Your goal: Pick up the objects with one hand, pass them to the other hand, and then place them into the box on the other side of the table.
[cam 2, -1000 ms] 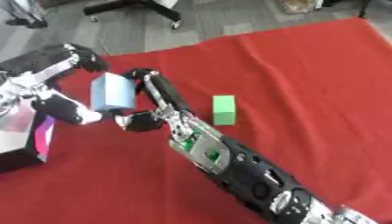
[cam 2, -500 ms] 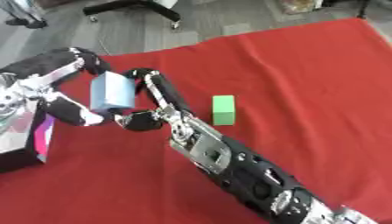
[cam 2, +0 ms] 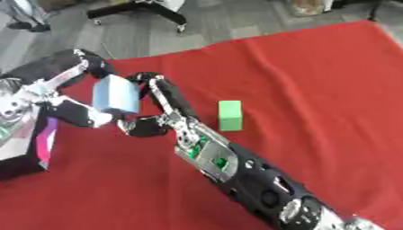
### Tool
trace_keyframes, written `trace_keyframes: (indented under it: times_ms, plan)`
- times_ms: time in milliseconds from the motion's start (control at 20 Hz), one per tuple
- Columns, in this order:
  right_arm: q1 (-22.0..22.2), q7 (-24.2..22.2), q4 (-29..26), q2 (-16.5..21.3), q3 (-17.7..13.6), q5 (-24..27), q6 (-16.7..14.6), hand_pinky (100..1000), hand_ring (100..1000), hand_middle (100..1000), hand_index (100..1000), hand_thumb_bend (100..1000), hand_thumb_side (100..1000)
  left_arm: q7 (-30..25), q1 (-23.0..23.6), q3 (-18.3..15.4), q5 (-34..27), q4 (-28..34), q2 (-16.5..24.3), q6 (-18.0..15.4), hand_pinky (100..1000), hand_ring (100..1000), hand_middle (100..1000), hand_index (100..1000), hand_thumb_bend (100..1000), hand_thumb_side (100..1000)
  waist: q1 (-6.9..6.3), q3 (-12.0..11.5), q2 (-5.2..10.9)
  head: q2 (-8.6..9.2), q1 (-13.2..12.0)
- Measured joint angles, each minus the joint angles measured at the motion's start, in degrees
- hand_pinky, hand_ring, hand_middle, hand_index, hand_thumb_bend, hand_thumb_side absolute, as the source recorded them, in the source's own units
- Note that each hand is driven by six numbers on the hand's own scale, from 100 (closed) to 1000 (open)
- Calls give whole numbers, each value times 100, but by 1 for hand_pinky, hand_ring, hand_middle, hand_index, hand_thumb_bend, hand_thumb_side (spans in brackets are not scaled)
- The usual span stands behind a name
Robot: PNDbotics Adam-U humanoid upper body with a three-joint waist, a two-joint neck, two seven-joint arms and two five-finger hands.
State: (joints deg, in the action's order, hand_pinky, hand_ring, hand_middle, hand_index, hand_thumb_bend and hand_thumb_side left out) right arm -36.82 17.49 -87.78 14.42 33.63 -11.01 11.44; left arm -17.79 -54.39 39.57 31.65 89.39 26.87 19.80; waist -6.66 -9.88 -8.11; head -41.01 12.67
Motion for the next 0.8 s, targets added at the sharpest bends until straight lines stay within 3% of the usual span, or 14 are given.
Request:
trace_keyframes:
  times_ms: [150, 450, 650, 800]
  plan:
    - [2, -4, -5, 2, 0, 21, -2, 759, 623, 473, 564, 163, 100, 62, 0, 2, 7, -29, -24, -37, 761, 653, 555, 657, 262, 240, 0, 2, 0, 4, -11]
    - [7, -6, -5, 2, 0, 31, -2, 758, 623, 472, 563, 166, 100, 69, 0, 13, 43, -56, -55, -105, 743, 621, 516, 585, 251, 135, 0, 5, 0, 5, -16]
    - [10, -2, -1, 5, 1, 55, 1, 758, 625, 476, 566, 188, 100, 47, 0, 13, 119, -76, -75, -170, 740, 613, 500, 547, 237, 113, 0, 9, 0, 5, -16]
    - [12, -1, 2, 6, 2, 56, 1, 760, 634, 484, 577, 256, 100, 27, 0, 13, 154, -86, -77, -208, 737, 603, 477, 503, 240, 104, 0, 19, 0, 5, -16]
